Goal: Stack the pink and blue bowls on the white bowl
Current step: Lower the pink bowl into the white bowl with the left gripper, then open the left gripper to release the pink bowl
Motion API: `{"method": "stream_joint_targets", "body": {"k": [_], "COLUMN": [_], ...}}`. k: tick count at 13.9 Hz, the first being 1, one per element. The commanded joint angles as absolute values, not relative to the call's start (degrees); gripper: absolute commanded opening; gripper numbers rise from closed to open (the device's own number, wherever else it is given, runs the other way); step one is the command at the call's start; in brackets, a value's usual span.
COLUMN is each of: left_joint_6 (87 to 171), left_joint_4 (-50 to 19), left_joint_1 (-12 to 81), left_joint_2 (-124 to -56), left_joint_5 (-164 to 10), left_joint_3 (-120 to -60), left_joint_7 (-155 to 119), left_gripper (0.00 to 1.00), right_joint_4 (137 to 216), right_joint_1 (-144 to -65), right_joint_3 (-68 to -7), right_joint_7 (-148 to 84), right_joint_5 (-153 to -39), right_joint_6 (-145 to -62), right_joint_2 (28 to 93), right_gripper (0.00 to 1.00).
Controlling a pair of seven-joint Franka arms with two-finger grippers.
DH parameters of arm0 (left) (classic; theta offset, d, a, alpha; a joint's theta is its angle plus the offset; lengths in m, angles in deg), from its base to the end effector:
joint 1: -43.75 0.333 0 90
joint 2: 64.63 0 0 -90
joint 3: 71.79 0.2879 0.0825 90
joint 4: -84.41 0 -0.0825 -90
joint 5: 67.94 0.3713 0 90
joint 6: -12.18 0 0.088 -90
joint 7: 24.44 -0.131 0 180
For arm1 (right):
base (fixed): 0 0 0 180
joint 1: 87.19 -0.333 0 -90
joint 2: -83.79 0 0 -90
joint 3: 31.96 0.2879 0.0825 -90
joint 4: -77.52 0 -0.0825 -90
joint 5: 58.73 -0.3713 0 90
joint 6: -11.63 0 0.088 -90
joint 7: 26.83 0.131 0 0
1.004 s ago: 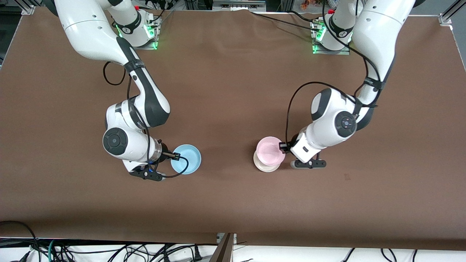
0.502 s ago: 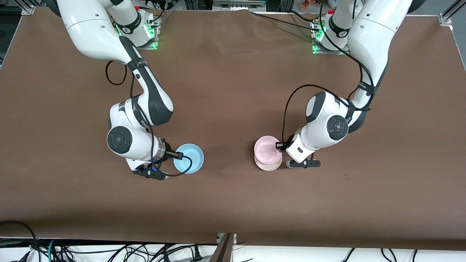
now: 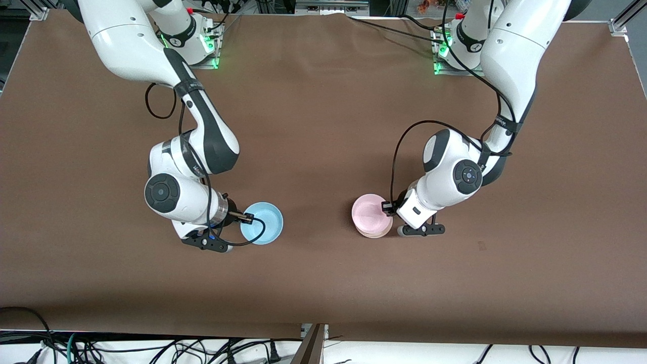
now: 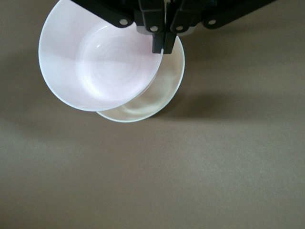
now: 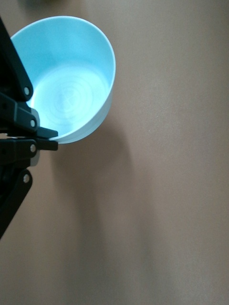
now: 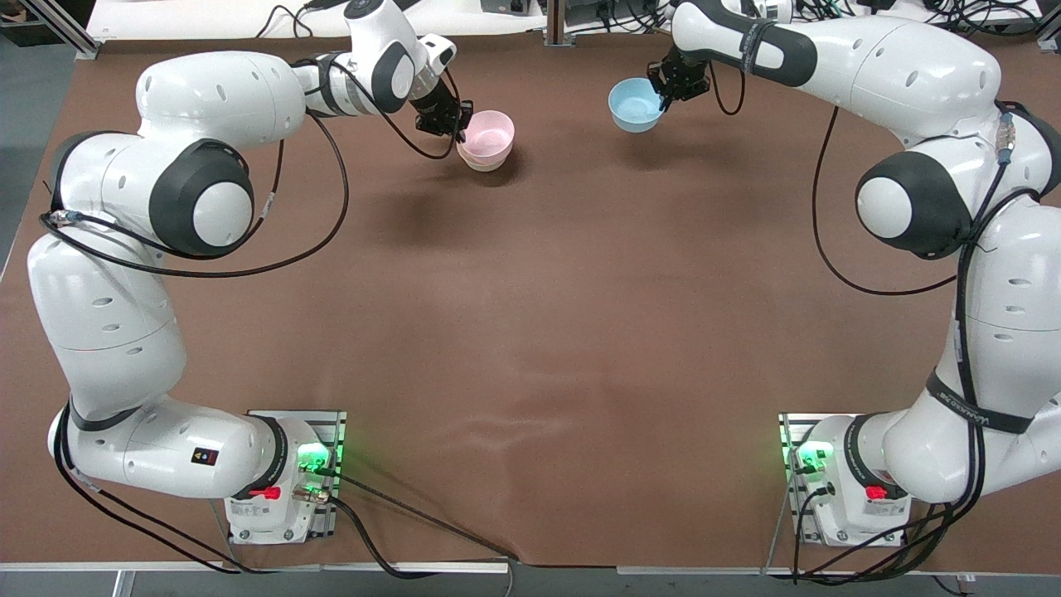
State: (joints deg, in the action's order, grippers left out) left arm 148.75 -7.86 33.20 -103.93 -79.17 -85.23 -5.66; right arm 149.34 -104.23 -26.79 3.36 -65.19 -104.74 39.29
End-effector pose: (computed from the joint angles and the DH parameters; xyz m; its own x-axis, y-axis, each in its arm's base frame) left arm 0.6261 -0.2662 0.2078 0.9946 0.1002 -0.0287 0.1042 -0.9492 0.2968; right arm 0.6673 0.2668 0.2615 0.9747 -0.2070 -0.0846 -0.2173 -0.9660 -0.1399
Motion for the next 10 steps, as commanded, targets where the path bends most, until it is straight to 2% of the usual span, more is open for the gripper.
{"method": "stream_joint_targets", "body": {"k": [1,10], "left_joint_6": [148.6,148.8], "left_joint_4": [-6.2,-6.6], "left_joint_1": [33.3,33.6], "left_joint_2": [-104.3,-105.6], "left_joint_5": [-77.4,-74.5], "left_joint_3": [-84.8,-84.5], "left_joint_7": [-4.9,-5.7], "left_gripper": [0.0,0.0], "right_joint_4": [147.7,147.7], "right_joint_1": [-104.2,-104.3], "right_joint_3": [-26.6,-26.6], "right_joint_7": [4.0,4.0], "right_joint_5": [-65.6,-65.7], "right_joint_6": [-104.5,-104.5], "right_joint_2": [39.0,39.0], "right_gripper": [0.0,0.0]}}
